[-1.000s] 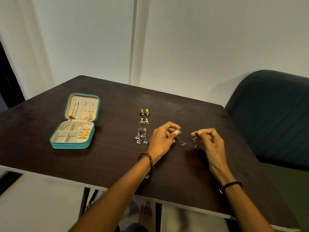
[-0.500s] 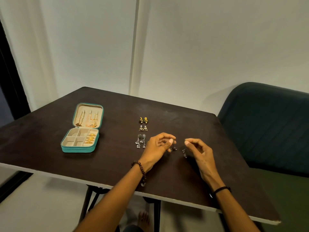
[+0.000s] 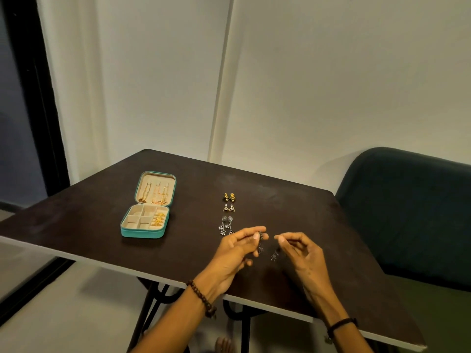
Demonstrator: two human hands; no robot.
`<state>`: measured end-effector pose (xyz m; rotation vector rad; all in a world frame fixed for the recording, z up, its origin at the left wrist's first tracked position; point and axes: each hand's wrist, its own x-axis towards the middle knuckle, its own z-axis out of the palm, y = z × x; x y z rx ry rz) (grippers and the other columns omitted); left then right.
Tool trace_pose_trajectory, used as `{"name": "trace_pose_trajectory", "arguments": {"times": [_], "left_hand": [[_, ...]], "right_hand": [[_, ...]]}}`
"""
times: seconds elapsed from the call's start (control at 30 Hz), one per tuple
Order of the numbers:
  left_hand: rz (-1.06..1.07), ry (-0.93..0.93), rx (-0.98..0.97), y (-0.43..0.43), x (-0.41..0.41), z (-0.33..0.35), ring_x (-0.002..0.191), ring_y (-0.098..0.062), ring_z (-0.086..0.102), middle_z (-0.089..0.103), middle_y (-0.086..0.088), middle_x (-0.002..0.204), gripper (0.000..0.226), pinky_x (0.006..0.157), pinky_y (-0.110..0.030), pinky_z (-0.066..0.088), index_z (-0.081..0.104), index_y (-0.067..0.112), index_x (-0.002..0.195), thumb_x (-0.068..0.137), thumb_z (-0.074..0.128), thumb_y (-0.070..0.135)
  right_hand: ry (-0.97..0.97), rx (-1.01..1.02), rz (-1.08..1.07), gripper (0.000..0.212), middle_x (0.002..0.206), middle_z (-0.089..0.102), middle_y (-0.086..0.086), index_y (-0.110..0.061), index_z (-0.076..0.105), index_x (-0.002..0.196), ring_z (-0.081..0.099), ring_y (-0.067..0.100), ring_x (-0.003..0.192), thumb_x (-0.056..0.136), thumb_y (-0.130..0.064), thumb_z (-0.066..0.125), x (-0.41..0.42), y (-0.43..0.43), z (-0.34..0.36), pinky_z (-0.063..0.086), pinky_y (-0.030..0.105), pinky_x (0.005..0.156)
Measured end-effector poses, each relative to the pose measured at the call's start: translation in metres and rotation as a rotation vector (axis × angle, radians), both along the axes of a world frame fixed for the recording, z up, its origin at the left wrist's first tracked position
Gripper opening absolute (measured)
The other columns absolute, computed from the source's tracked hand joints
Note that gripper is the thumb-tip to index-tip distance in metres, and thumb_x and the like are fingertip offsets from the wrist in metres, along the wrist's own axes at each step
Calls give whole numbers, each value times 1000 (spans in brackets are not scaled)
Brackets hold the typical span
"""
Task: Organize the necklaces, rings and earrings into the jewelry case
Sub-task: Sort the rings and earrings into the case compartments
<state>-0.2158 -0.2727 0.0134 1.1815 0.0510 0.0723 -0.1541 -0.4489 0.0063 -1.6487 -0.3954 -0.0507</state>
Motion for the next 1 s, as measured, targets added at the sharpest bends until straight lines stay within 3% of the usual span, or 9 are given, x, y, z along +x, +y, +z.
{"name": "trace_pose_trajectory", "arguments": {"times": [0.2, 0.43, 0.7, 0.87, 1.0], "left_hand": [[-34, -18, -176, 3, -19, 0, 61, -5, 50, 73, 4, 100, 28, 51, -17, 39, 71, 16, 120, 94, 63, 14], [-24, -26, -267, 12, -36, 5, 61, -4, 51, 73, 2, 100, 34, 52, -18, 40, 67, 16, 119, 85, 67, 16], [92, -89, 77, 34, -47, 26, 61, -1, 49, 70, 5, 87, 23, 52, -16, 38, 74, 24, 114, 92, 69, 25], [179, -156, 203, 40, -50, 41, 61, -1, 52, 74, 0, 90, 19, 50, -16, 39, 76, 23, 110, 92, 69, 26], [200, -127, 236, 49, -52, 43, 65, -4, 56, 77, 1, 98, 20, 53, -16, 41, 75, 24, 111, 92, 69, 28]], "right_hand": [[-34, 96, 117, 27, 91, 76, 11, -7, 70, 107, 74, 19, 93, 83, -19, 75, -25, 17, 19, 58, 25, 83], [-104, 86, 170, 19, 96, 76, 7, -5, 75, 100, 72, 19, 96, 84, -16, 75, -44, 36, 38, 58, 27, 87], [-43, 59, 255, 20, 104, 76, 6, -7, 74, 107, 71, 17, 103, 89, -15, 72, -52, 48, 57, 56, 28, 94], [-14, 72, 271, 22, 107, 75, 9, -4, 71, 110, 70, 22, 107, 90, -14, 70, -51, 57, 63, 56, 33, 95], [-4, 59, 257, 24, 104, 77, 7, -6, 72, 111, 73, 19, 104, 89, -15, 71, -49, 63, 66, 57, 27, 90]]}}
